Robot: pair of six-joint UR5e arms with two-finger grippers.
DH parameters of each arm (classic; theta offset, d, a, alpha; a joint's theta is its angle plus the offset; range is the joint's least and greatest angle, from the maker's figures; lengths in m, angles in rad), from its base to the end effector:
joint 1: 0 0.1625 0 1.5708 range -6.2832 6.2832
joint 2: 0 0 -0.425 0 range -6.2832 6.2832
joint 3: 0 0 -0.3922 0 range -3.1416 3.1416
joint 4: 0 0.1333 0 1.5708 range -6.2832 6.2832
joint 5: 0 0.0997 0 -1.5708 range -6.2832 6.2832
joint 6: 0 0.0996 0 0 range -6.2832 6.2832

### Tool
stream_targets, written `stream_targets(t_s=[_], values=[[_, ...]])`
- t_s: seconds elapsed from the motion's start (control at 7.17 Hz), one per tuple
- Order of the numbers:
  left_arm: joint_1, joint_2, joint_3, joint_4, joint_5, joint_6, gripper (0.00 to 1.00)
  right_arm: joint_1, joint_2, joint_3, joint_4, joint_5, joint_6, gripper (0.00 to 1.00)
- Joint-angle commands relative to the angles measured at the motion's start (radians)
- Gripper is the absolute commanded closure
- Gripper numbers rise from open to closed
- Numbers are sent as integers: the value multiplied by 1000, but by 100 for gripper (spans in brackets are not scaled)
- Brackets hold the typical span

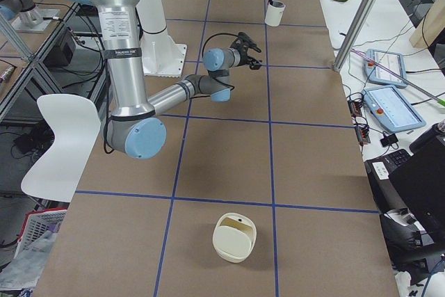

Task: Left arm hands cup to right arm to dump lemon

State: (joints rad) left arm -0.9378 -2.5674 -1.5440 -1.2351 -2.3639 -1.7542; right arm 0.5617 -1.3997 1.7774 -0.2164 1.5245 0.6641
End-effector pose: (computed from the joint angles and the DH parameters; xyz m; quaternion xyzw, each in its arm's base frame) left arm 0.3640 -0.6015 0.0671 -0.2353 0.4025 -0.3640 0.8063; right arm -0.3659 -0.3932 0.3223 0.5214 -0.5553 -0.0938 0.6411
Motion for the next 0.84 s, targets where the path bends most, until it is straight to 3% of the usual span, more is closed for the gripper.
stream_targets(t_s=[0.0,0.7], values=[[30,-63,53,-15,0,-40,100,-124,36,0,-32,-109,-79,1],[125,-134,142,-23,9,-21,100,-131,85,-1,-126,-110,-120,1]])
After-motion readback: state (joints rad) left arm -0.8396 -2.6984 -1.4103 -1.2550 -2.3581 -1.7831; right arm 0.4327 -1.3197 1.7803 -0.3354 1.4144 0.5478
